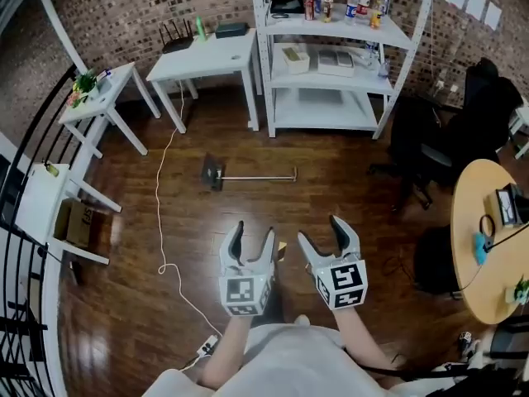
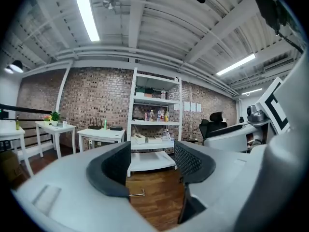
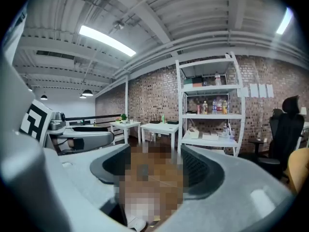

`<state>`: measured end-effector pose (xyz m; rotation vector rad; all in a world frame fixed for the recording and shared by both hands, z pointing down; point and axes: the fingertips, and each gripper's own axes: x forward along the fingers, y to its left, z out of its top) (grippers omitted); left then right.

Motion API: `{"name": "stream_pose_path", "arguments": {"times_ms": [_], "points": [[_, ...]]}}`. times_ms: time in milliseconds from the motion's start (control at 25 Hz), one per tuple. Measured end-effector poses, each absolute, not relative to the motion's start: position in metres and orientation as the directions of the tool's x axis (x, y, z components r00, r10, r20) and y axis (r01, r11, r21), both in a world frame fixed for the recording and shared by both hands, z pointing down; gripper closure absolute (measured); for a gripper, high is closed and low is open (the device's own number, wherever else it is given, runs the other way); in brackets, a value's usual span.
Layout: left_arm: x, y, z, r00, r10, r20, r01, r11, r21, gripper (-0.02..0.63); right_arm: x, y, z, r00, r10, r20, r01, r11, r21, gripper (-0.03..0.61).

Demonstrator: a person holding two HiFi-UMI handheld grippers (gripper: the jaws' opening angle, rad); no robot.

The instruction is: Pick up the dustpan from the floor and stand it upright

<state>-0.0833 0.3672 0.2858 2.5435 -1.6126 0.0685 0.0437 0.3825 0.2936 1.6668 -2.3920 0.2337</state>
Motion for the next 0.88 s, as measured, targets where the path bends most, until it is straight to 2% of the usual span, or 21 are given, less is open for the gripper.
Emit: {"name": "stream_pose_path", "arguments": {"times_ms": [200,480,720,880], "points": [[-0.086,0.249,0.278,0.445,-0.892,0.074,-0.895,-0.444,0.032,0.327,0.044,0.275,0.277,-0.312,-0.916,0.253,-0.942,0.332,0.041,0.268],[-0.095,0.122,0.301,0.516,-0.849,0.116,-0.857,-0.508,0.089,0.325,0.04,0.151,0.287,-0.25,-0.925,0.285,-0.957,0.282,0.074,0.268],[-0.092,0.054,0.345,0.537,-0.82,0.199,-0.843,-0.518,0.144,0.321,0.066,0.078,0.344,-0.192,-0.891,0.41,-0.97,0.235,0.057,0.268],[-0.073,-0.009,0.384,0.538,-0.81,0.234,-0.843,-0.515,0.154,0.321,0.084,0.02,0.402,-0.219,-0.842,0.494,-0.964,0.265,0.024,0.268]]}}
